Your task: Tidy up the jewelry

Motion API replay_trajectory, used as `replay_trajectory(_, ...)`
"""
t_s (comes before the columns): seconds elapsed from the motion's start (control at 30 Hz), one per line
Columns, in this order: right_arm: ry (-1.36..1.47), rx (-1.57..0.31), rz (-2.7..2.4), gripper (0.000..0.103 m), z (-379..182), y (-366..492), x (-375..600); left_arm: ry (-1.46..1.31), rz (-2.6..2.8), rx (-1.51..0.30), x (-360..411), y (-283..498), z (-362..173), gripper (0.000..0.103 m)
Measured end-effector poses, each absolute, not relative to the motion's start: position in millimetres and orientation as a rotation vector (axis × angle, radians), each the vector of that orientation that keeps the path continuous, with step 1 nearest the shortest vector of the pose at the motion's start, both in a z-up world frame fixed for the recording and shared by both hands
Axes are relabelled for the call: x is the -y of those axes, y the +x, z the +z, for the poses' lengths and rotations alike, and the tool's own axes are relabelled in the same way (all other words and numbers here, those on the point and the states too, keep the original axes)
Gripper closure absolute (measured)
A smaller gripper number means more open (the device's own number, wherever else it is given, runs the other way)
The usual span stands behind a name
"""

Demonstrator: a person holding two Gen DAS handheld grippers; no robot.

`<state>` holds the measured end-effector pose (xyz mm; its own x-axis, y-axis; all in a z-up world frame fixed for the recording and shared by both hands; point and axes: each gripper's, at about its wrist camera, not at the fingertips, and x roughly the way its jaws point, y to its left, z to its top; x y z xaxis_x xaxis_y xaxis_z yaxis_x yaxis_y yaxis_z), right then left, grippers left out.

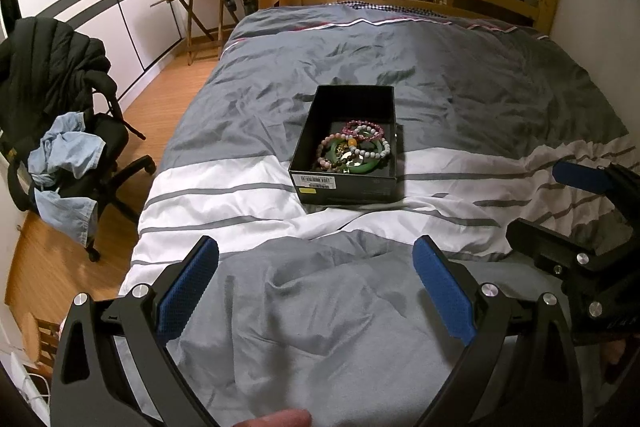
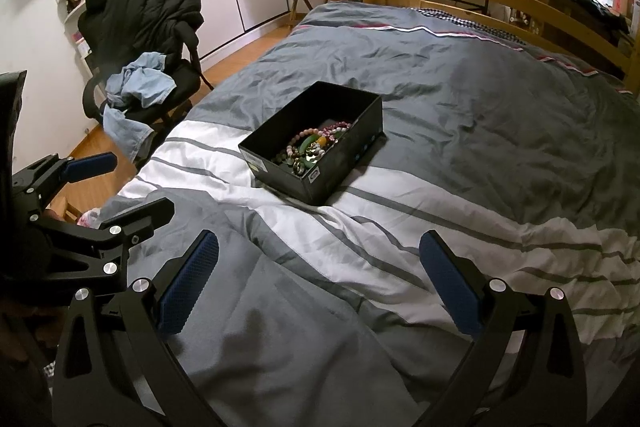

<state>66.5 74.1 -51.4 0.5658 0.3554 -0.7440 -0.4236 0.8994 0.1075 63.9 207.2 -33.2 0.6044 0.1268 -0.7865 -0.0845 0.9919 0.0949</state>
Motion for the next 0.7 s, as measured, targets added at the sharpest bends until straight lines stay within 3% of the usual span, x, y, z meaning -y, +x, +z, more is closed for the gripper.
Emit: replay_trajectory(0.7,-0.087,-0.855,0.458,0.004,-52.7,66.5,-74.5,0.082,0.103,-0.907,-203.8,63.1,-33.5,0.007)
